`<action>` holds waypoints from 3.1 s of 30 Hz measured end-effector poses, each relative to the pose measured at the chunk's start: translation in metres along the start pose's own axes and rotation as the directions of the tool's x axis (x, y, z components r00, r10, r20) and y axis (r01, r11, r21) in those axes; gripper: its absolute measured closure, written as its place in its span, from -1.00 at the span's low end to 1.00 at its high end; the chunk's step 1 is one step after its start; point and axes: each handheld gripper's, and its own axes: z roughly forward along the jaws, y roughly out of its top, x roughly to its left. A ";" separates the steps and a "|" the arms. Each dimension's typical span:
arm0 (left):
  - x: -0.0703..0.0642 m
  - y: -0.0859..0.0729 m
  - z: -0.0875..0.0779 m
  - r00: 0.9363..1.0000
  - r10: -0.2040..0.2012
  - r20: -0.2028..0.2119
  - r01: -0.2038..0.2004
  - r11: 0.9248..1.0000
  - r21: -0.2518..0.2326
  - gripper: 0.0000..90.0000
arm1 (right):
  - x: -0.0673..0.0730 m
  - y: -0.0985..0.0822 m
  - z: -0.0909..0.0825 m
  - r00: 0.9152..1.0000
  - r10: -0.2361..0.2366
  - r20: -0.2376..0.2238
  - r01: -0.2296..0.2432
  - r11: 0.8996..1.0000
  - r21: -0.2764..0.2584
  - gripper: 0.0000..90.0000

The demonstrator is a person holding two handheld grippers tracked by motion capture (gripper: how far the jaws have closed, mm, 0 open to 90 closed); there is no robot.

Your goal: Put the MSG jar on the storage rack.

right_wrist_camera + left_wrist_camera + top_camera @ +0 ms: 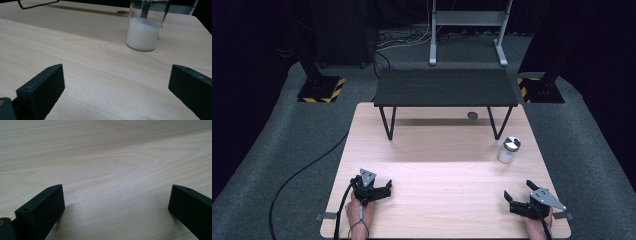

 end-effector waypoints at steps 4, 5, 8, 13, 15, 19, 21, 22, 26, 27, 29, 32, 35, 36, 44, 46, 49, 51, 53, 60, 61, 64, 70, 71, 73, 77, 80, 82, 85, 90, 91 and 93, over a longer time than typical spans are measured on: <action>0.000 0.000 0.000 1.000 -0.001 -0.002 0.001 1.000 0.000 -0.99 | 0.000 0.000 0.000 1.000 -0.006 -0.004 0.006 1.000 0.003 -1.00; 0.000 0.000 0.000 1.000 -0.001 -0.002 0.001 1.000 0.000 -0.99 | 0.000 0.000 0.000 1.000 -0.007 -0.006 0.007 1.000 0.004 -1.00; 0.000 0.000 0.000 1.000 0.001 -0.002 -0.001 1.000 0.000 -0.99 | 0.000 0.001 0.000 1.000 -0.014 -0.002 0.014 1.000 0.007 -1.00; -0.001 0.000 0.000 1.000 0.000 -0.002 0.000 1.000 -0.001 -0.99 | 0.001 0.001 0.001 1.000 -0.001 0.002 0.001 1.000 0.002 -1.00; -0.001 0.000 0.000 1.000 0.000 -0.002 0.000 1.000 -0.001 -0.99 | -0.001 0.004 0.002 1.000 0.017 -0.001 -0.017 1.000 0.016 -1.00; 0.000 0.000 0.000 1.000 0.000 -0.002 0.000 1.000 0.000 -0.99 | -0.002 0.010 0.005 1.000 0.014 0.003 -0.014 0.999 0.031 -1.00; -0.001 0.000 0.000 1.000 0.000 -0.002 0.000 1.000 -0.001 -0.99 | -0.004 0.014 0.009 1.000 0.027 -0.001 -0.027 0.999 0.028 -1.00; -0.001 0.000 0.000 1.000 0.001 -0.003 -0.001 1.000 0.000 -0.99 | -0.004 0.017 0.011 1.000 0.024 0.003 -0.024 0.999 0.029 -1.00; -0.001 0.000 0.000 1.000 0.002 -0.003 -0.002 1.000 0.000 -0.99 | -0.005 0.032 0.024 1.000 0.018 0.020 -0.019 0.999 0.027 -1.00; -0.001 0.000 0.000 1.000 0.002 -0.004 -0.002 1.000 -0.001 -0.99 | -0.006 0.034 0.027 1.000 0.022 0.021 -0.023 0.999 0.026 -1.00; -0.001 0.000 0.000 1.000 0.001 -0.004 -0.002 1.000 -0.001 -0.99 | -0.009 0.041 0.034 0.999 0.031 0.021 -0.032 0.999 0.026 -1.00; -0.001 0.000 0.000 1.000 0.003 -0.004 -0.003 1.000 -0.001 -0.99 | -0.011 0.049 0.043 0.999 0.040 0.034 -0.041 0.999 0.018 -1.00; -0.001 0.000 0.000 1.000 0.001 -0.003 -0.002 1.000 -0.001 -0.99 | -0.013 0.055 0.050 0.998 0.037 0.041 -0.038 0.999 0.020 -1.00; -0.001 0.000 0.000 1.000 0.002 -0.003 -0.002 1.000 -0.001 -0.99 | -0.013 0.058 0.053 0.999 0.032 0.044 -0.033 0.999 0.024 -1.00; -0.001 0.000 0.000 1.000 0.001 -0.003 -0.001 1.000 -0.001 -0.99 | -0.017 0.068 0.077 0.996 0.021 0.084 -0.024 0.999 0.041 -1.00; -0.001 0.000 0.000 1.000 0.001 -0.003 -0.001 1.000 -0.001 -0.99 | -0.019 0.069 0.084 0.995 0.032 0.093 -0.036 0.998 0.047 -1.00; -0.001 0.000 0.000 1.000 0.001 -0.002 -0.001 1.000 -0.001 -0.99 | -0.022 0.068 0.095 0.994 0.046 0.102 -0.052 0.998 0.048 -1.00; -0.001 0.000 0.000 1.000 0.001 -0.002 -0.001 1.000 -0.001 -0.99 | -0.025 0.065 0.101 0.994 0.050 0.096 -0.054 0.998 0.036 -1.00; 0.000 0.000 0.000 1.000 0.001 -0.002 -0.001 1.000 -0.001 -0.99 | -0.027 0.060 0.106 0.994 0.069 0.090 -0.071 0.997 0.023 -1.00; 0.000 0.000 0.000 1.000 0.002 -0.001 -0.002 1.000 -0.001 -0.99 | -0.033 0.049 0.117 0.992 0.092 0.090 -0.092 0.996 -0.011 -0.92; 0.000 0.000 0.000 1.000 0.003 0.000 -0.003 1.000 -0.002 -0.99 | -0.035 0.048 0.118 0.992 0.090 0.083 -0.089 0.996 -0.013 -0.78; 0.000 0.000 0.000 1.000 0.002 0.000 -0.002 1.000 -0.002 -0.99 | -0.030 0.052 0.119 0.992 0.063 0.105 -0.065 0.998 0.016 -0.33; 0.000 0.000 0.000 1.000 0.000 0.001 0.000 1.000 -0.001 -0.99 | -0.030 0.054 0.118 0.994 0.049 0.102 -0.052 0.998 0.026 -0.33; 0.000 0.000 0.000 1.000 0.000 0.001 0.000 1.000 -0.001 -0.99 | -0.030 0.054 0.118 0.994 0.047 0.101 -0.050 0.998 0.029 -0.33; 0.000 0.000 0.000 1.000 0.002 0.000 -0.002 1.000 -0.002 -0.99 | -0.029 0.055 0.118 0.994 0.045 0.100 -0.049 0.998 0.031 -0.33; 0.000 0.000 0.000 1.000 0.001 0.000 -0.001 1.000 -0.003 -0.99 | -0.028 0.056 0.118 0.995 0.040 0.091 -0.044 0.998 0.037 -0.33; 0.000 0.000 0.000 1.000 0.001 0.000 -0.001 1.000 -0.003 -0.99 | -0.027 0.058 0.117 0.995 0.034 0.089 -0.038 0.998 0.042 -0.33; 0.000 0.000 0.000 1.000 0.002 0.000 -0.002 1.000 -0.002 -0.99 | -0.026 0.060 0.115 0.996 0.025 0.085 -0.029 0.998 0.049 -0.33; 0.000 0.000 0.000 1.000 0.002 -0.001 -0.002 1.000 -0.003 -0.99 | -0.026 0.062 0.113 0.996 0.023 0.082 -0.027 0.999 0.044 -0.33; -0.001 0.000 0.000 1.000 0.002 -0.001 -0.002 1.000 -0.003 -0.99 | -0.025 0.072 0.107 0.997 0.016 0.077 -0.020 0.998 0.052 -0.33; -0.001 0.000 0.000 1.000 0.004 -0.001 -0.004 1.000 -0.004 -0.99 | -0.025 0.074 0.105 0.997 0.014 0.074 -0.018 0.999 0.048 -0.33; -0.001 0.000 0.000 1.000 0.005 -0.001 -0.005 1.000 -0.003 -0.99 | -0.024 0.079 0.103 0.997 0.007 0.071 -0.010 0.999 0.043 -0.33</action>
